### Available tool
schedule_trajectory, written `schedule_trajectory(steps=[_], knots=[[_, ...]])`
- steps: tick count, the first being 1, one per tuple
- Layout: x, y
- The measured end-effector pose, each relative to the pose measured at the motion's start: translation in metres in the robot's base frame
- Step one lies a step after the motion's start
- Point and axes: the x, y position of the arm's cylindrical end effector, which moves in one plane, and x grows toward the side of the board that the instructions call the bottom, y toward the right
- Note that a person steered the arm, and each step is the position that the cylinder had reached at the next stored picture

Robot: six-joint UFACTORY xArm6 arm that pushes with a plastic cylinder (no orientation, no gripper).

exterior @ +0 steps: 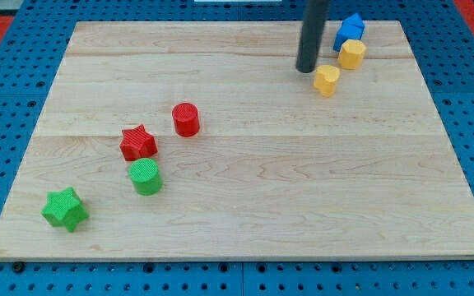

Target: Move the yellow heart to the bottom of the yellow hexagon

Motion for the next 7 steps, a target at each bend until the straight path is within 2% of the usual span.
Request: schedule_trajectory(steps=[1, 2, 3, 7], knots=[[0.005, -0.047], [0.032, -0.051], [0.058, -0.036], [0.056, 0.023]])
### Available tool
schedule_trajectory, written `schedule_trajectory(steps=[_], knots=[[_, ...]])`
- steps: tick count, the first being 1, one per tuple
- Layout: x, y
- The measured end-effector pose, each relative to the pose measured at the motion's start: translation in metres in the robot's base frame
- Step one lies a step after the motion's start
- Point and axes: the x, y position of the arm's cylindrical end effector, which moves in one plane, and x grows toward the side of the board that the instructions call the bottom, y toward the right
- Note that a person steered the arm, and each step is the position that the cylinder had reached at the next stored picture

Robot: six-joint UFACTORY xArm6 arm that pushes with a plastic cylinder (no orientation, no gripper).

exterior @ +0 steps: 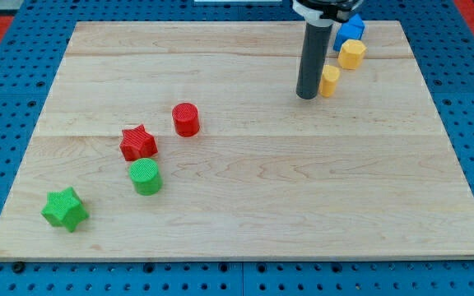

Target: Move the yellow heart to the bottom of the yellow hexagon

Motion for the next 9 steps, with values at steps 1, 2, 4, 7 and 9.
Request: schedule_trajectory(steps=[1, 2, 4, 7, 9], knots=[[-0.010, 0.023], [-0.019, 0.040], [-0.026, 0.040], [-0.035, -0.002], [-0.058, -0.009]])
